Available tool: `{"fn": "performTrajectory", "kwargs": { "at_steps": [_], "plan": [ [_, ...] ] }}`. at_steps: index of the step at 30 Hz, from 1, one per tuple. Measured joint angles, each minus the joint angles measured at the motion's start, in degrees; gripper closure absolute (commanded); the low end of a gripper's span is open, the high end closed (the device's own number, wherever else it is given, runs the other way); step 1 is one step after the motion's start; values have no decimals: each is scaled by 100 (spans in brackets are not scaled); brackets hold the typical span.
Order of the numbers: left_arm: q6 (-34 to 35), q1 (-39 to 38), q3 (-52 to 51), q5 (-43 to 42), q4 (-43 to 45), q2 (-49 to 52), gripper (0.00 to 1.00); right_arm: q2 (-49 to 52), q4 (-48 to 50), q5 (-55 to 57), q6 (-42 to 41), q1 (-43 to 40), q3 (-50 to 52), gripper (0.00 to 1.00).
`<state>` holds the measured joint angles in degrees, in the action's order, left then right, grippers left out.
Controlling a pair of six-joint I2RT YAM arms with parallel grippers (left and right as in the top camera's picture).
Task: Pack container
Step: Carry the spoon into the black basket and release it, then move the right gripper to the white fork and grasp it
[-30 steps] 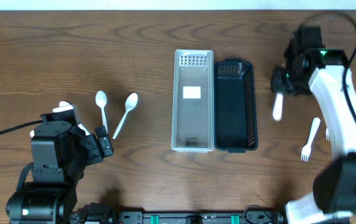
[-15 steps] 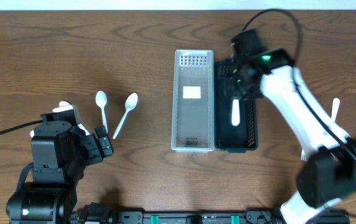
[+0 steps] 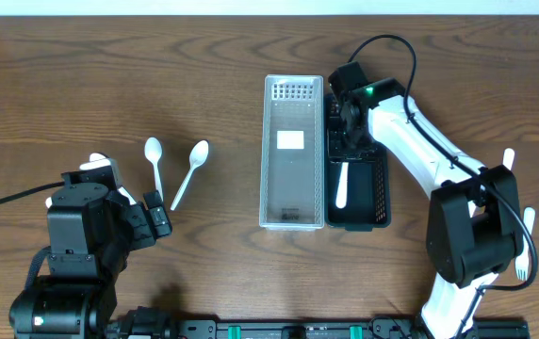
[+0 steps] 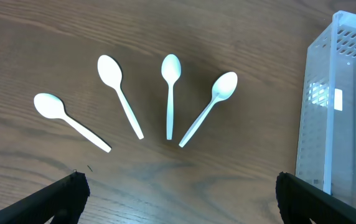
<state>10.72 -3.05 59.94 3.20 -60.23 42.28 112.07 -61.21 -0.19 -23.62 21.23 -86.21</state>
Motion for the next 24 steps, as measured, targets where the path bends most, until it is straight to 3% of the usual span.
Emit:
{"fn": "performTrajectory", "kwargs": {
  "at_steps": [6,11,16,24],
  "plan": [
    [0,0,0,0,0,2,2,-881,-494,243,-90,-573,-374,51],
    [0,0,0,2,0,7,2,-2295,-931,415,-232,-2190,-632,46],
    [0,0,0,0,0,7,2,-2848,-1290,505,-59,-3707,-599,42],
    [0,0,0,2,0,7,2,-2699,-280,380,269,-4457,1351,40]
  ]
}}
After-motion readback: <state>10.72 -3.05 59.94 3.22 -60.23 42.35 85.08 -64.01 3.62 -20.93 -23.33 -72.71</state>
